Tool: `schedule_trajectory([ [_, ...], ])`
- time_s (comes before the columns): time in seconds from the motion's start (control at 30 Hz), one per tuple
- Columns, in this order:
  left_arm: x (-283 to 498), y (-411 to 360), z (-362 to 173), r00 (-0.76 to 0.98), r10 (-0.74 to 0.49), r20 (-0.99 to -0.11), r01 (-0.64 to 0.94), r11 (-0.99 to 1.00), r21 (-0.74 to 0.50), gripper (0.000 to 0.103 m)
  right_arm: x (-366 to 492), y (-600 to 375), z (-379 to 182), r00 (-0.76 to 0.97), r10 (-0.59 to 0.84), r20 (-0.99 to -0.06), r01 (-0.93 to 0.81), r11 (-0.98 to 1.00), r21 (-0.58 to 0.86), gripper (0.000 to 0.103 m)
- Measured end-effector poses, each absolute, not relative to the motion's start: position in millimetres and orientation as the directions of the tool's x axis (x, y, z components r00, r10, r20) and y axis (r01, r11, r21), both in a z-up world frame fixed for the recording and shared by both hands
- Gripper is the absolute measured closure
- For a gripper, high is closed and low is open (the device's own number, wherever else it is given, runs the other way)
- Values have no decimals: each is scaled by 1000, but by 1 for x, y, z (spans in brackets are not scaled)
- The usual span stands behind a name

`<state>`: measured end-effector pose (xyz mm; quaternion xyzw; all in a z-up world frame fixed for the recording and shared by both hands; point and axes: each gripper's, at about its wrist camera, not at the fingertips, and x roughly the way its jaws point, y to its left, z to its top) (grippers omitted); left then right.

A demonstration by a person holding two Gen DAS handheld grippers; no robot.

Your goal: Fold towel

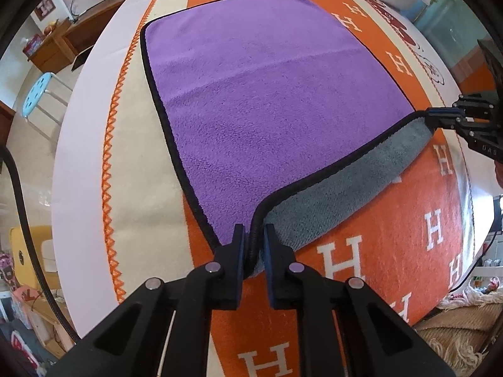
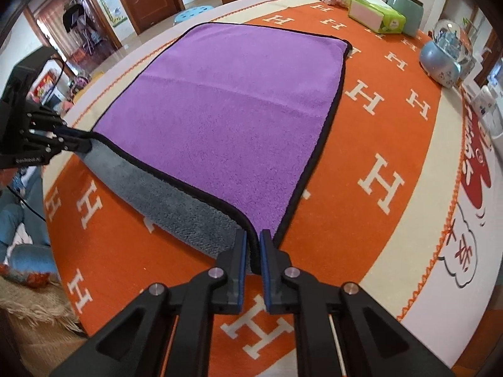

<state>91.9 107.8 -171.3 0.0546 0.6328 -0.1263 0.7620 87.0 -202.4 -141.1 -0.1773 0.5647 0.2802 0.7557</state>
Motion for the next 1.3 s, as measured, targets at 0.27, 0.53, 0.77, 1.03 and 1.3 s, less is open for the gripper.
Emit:
schedule_trajectory([
  [0.27,94,106,-163,177,-108,-978,237,969,-64,99,86,-203,-132,236,212,-948,-611,791,25,99],
  [0.53,100,112,-149,195,-101,-976,168,983,-68,99,87,-202,-115,281,198,-939,-571,821,2,99],
  [0.77,112,118,-122,267,-79,-961,119,992,-49,99,95,-201,-100,335,187,-923,-515,857,-14,99],
  [1.03,146,120,-99,339,-42,-940,90,996,-12,99,124,-198,-82,409,179,-895,-437,899,-20,100],
  [1.3,188,130,-85,408,11,-913,53,998,36,99,171,-182,-61,500,169,-849,-397,916,-51,99],
])
